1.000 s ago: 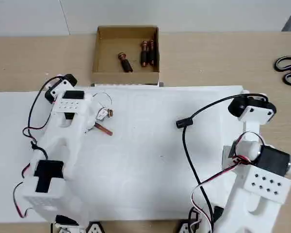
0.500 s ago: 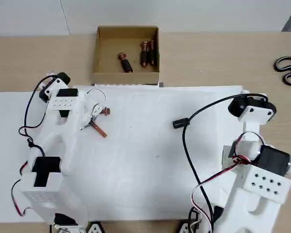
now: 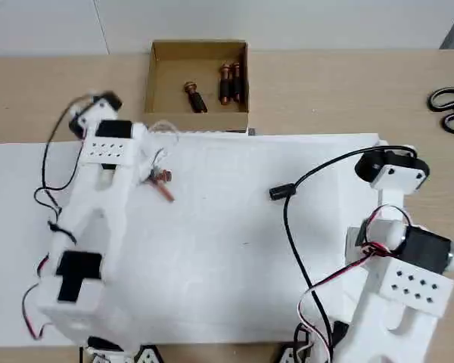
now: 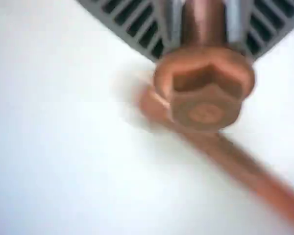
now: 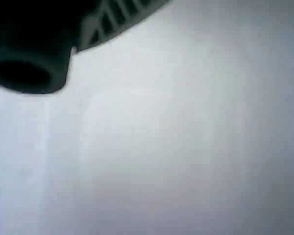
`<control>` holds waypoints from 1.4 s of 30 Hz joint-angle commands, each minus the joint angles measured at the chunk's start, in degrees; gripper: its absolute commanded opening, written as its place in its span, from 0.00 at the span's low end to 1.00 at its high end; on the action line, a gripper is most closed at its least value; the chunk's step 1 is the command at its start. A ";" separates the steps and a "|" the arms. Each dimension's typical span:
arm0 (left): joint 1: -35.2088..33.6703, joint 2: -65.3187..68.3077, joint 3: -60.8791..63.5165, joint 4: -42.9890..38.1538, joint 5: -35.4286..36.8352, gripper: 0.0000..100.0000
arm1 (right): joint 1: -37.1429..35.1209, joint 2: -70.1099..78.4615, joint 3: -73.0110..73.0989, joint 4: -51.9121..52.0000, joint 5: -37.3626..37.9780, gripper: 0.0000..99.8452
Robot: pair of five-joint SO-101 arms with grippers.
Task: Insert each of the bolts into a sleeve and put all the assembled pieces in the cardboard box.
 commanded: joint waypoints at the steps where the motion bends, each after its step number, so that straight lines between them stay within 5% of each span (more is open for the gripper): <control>1: 2.37 -9.58 -4.97 2.90 -3.87 0.01 | -0.84 -1.19 -2.90 1.10 -0.53 0.00; 10: 4.48 -24.26 -4.97 6.95 -12.13 0.01 | -2.95 -1.19 -15.12 1.98 -1.14 0.00; 16: 4.13 -33.14 -4.97 7.47 -15.12 0.01 | -10.95 -5.58 -17.23 -2.95 -10.37 0.00; 31: 4.13 -55.74 12.26 5.10 -18.64 0.01 | -41.27 -40.57 25.41 -30.99 -10.29 0.00; 36: 4.22 -67.78 23.87 -1.23 -19.60 0.01 | -49.45 -55.69 38.24 -33.01 -10.20 0.00; 42: 4.57 -80.97 37.41 -6.15 -19.60 0.01 | -54.46 -54.29 40.35 -34.33 -10.64 0.00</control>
